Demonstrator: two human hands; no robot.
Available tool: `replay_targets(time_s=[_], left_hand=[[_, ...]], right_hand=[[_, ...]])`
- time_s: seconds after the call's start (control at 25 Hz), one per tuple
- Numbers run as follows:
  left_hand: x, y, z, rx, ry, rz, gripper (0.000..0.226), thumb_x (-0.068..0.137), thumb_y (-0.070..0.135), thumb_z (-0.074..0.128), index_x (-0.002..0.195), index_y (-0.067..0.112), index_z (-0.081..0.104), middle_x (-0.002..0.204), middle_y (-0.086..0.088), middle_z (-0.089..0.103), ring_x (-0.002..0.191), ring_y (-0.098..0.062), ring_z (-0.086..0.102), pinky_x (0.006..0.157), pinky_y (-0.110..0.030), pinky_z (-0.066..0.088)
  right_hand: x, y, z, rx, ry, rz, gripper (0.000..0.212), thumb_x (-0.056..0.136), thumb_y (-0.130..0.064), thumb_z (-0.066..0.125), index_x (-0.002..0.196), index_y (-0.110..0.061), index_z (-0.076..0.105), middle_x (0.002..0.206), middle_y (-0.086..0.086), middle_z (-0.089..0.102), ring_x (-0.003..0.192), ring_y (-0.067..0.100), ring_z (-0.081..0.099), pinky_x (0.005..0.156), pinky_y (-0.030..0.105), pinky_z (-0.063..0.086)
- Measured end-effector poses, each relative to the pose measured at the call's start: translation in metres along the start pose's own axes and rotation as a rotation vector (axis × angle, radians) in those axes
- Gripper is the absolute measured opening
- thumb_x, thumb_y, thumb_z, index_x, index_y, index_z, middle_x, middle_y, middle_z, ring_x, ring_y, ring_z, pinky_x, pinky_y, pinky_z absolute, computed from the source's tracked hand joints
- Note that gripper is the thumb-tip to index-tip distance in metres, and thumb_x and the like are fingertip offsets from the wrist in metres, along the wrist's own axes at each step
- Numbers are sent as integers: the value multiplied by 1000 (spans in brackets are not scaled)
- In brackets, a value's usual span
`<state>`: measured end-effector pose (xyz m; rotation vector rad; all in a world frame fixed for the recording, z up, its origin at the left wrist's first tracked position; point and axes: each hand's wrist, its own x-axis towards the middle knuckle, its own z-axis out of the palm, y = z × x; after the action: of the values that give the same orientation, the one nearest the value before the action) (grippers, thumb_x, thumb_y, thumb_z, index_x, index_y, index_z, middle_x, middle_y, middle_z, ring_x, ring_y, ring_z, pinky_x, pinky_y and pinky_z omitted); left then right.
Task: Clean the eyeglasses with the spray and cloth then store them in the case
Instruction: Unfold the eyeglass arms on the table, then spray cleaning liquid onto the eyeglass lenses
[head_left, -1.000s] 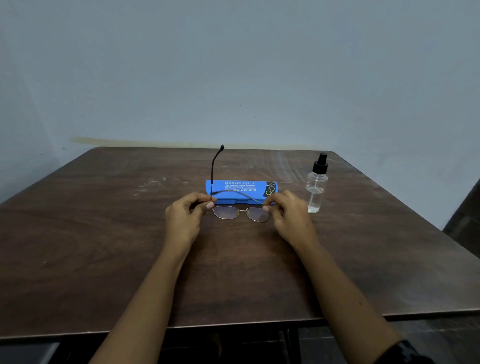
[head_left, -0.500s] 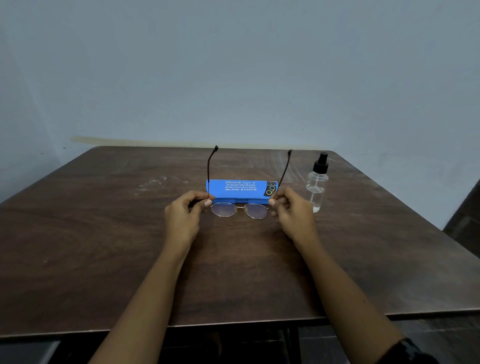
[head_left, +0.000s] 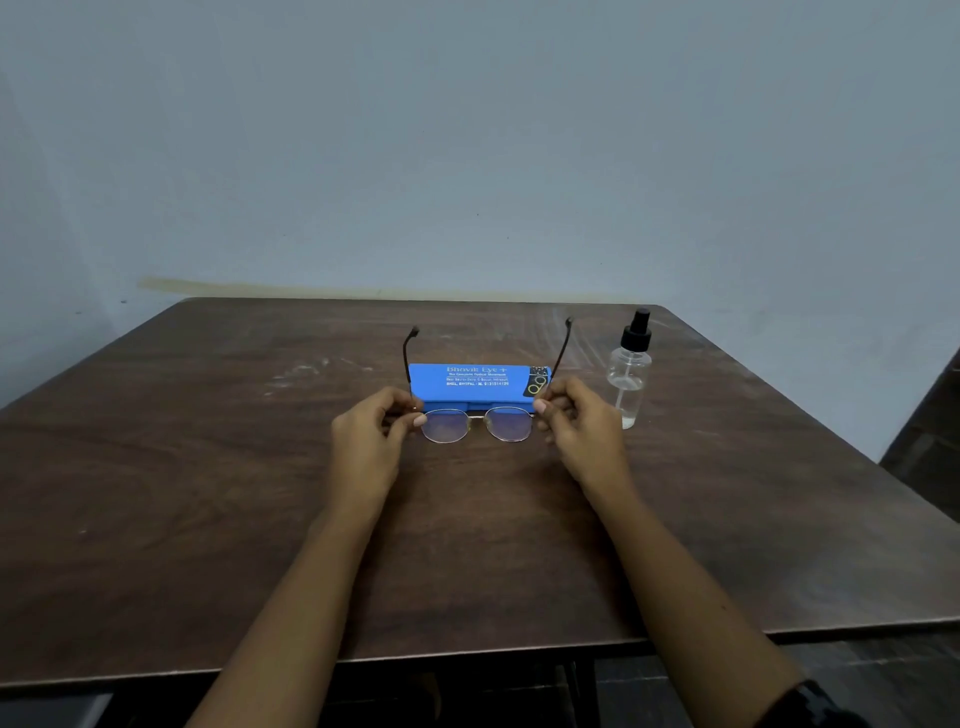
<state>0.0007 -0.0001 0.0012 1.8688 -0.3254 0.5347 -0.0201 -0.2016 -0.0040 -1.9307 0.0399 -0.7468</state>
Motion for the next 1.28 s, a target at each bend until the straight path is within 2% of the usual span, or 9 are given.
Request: replay_targets(time_s=[0.16,0.28,0.44,0.6,0.76,0.88,1.0,1.16,1.28], left_hand=[[-1,1,1,-5,24,26,8,77,-8,59,72,-3,61,66,4,62,56,13,60,56,-1,42],[1,1,2,-7,40,27,9,77,-9,58,70,-4,60,65,4,63,56,12,60,56,-1,43],[3,1,3,27,61,31,11,76,-8,59,69,0,61,64,3,64,56,16,58,56,1,41],[4,4,6,37,74,60,13,76,-11,58,71,0,62,75,-3,67,57,23,55,58,4,39],[8,7,9,54,85,77,13,77,-9,59,72,3,63,76,-2,67,57,29,51,60,6,37],[11,6,11,58,83,67,9,78,-6,60,75,2,64,77,-4,68,58,29,50,61,6,36],[12,4,14,64,69,61,8,78,-7,59,78,0,64,80,-8,68,59,29,50,62,7,36],[15,2,18,81,62,52,6,79,-5,60,79,0,64,84,-10,69,61,29,51,63,7,36],[16,2,18,108,57,44,6,78,-2,61,77,4,63,86,-7,70,63,29,51,64,7,36]], right_hand=[[0,1,1,31,18,-18,10,82,1,60,83,-9,60,71,2,60,54,0,56,65,37,51],[-1,0,1,22,43,-46,8,81,2,60,86,-4,62,82,6,63,65,16,59,67,37,52],[-4,-6,-3,-47,70,-149,17,81,3,59,97,-3,62,91,7,63,68,-1,57,68,25,50],[-8,-11,-8,-73,107,-223,27,83,2,51,109,-7,55,102,-4,55,87,17,58,77,26,48],[-5,-15,-24,-99,224,-249,18,90,-9,46,105,-9,54,101,-11,51,86,-9,49,73,5,39],[-1,-11,-40,-123,297,-295,19,89,-17,50,107,-10,52,100,-8,49,88,-12,45,74,8,40],[4,-3,-52,-135,343,-325,28,85,-16,61,109,-5,50,103,-2,48,95,-15,42,81,2,35],[14,8,-57,-101,394,-251,46,80,-20,67,116,-3,44,112,1,40,100,-9,38,86,-2,30],[22,15,-56,-105,286,-67,68,74,-23,74,127,-4,35,122,3,33,107,6,36,84,0,31]])
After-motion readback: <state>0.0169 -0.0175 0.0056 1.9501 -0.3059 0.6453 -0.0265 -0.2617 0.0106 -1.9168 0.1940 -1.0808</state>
